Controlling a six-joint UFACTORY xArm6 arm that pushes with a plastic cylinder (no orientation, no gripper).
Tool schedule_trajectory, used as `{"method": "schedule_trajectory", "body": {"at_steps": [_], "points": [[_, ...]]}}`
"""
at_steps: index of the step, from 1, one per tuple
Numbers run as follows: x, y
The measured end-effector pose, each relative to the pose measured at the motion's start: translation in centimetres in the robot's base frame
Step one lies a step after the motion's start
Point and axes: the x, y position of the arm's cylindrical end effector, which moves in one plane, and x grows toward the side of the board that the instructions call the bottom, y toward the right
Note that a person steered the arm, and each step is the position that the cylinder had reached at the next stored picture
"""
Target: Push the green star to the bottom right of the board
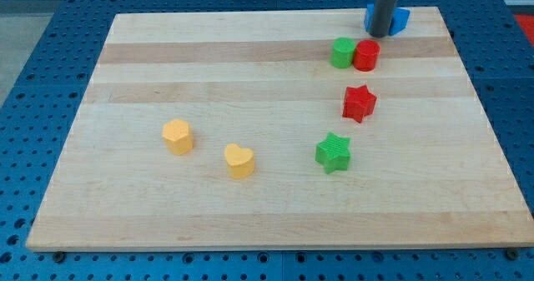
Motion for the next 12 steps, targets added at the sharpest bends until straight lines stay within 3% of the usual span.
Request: {"method": "schedule_trajectory", "body": {"at_steps": [2,4,7,8,9,10,12], "points": [[0.4,-0.2],[4.1,-4.1],[6.2,-11.7],[10.7,-13.1],[12.6,-13.1],[11.6,-13.1],[17.2,-13.4]]}}
